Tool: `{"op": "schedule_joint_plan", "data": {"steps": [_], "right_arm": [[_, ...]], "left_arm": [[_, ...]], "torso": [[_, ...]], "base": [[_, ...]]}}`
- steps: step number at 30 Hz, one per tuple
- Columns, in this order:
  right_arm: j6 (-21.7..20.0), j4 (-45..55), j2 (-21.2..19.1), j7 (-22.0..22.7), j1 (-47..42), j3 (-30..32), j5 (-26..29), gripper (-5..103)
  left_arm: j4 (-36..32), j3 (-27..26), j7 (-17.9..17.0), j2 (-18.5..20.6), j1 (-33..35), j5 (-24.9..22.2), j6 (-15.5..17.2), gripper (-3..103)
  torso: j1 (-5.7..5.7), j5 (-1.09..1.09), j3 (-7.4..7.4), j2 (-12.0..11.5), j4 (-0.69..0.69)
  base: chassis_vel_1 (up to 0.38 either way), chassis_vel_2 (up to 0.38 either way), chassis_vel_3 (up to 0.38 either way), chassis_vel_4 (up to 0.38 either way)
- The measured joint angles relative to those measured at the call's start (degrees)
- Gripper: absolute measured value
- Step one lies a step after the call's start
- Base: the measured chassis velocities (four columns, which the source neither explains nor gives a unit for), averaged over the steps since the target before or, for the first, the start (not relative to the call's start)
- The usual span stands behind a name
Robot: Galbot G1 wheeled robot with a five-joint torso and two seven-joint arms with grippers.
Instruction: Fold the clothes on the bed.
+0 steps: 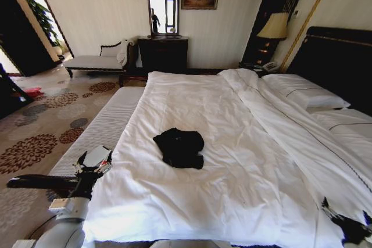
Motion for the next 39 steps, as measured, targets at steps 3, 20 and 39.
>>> {"op": "schedule_joint_plan", "data": {"steps": [3,20,39], "right_arm": [[-0.6,-3.0,-2.8,-0.1,1.9,-1.8,-0.3,100],[-2.3,-6.4,-3.9,2.0,5.3,-2.5,-2.9,73],[-5.3,7.0,-1.0,1.7,-2.0,1.8,-0.5,8]], "left_arm": [[-0.5,0.3,-0.6,-0.4,-0.1,-0.4,0.6,100],[3.7,3.1,-2.9,1.3,-6.6,-1.6,3.2,100],[4.7,2.5,-2.2,-0.1,-5.2,-2.2,2.0,100]], "torso": [[0.0,-0.01,0.0,0.0,0.0],[0.0,-0.02,0.0,0.0,-0.01],[0.0,-0.02,-0.01,0.0,0.0]], "base": [[0.0,0.0,0.0,0.0],[0.0,0.0,0.0,0.0],[0.0,0.0,0.0,0.0]]}}
